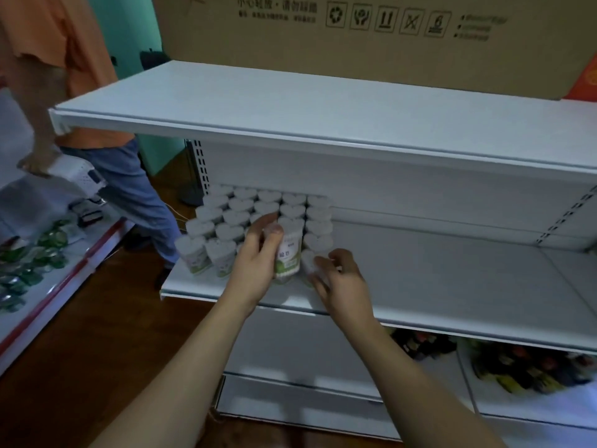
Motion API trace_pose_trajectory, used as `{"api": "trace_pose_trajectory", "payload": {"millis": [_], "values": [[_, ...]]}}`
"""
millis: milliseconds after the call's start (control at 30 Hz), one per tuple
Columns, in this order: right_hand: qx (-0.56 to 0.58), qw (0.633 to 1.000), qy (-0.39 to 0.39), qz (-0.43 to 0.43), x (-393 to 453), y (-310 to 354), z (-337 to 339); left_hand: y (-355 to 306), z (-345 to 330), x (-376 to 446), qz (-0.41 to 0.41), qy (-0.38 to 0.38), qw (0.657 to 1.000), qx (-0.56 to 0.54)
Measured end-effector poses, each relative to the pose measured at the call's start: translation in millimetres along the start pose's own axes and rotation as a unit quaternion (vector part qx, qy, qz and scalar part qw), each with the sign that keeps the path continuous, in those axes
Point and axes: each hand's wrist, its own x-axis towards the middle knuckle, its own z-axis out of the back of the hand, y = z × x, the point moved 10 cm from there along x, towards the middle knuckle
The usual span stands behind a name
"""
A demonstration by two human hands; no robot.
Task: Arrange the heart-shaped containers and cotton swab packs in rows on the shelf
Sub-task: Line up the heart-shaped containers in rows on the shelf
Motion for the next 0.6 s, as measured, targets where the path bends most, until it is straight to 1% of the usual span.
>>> {"api": "trace_pose_trajectory", "payload": {"millis": [133,267,367,433,500,600], "values": [[-0.038,0.999,-0.009,0.013,1.9,5.5,-1.7,-3.7,0.4,3.2,-0.01,0.03,0.999,0.007],[-0.066,0.998,-0.015,0.006,1.5,4.3,-1.0,-4.1,-5.1,8.9,-0.004,0.055,0.998,-0.001],[-0.082,0.997,-0.014,0.005,0.4,8.3,5.9,-6.2,-11.4,13.1,-0.009,0.069,0.997,0.014],[-0.056,0.998,-0.036,-0.016,0.3,8.9,21.6,-9.4,-18.7,14.9,-0.013,0.079,0.997,0.011],[0.014,0.997,-0.065,-0.042,2.2,5.9,43.7,-10.0,-29.3,16.8,-0.003,0.097,0.995,-0.009],[0.119,0.992,-0.046,-0.018,8.0,13.9,67.1,-12.7,-48.8,15.9,-0.004,0.125,0.992,-0.007]]}}
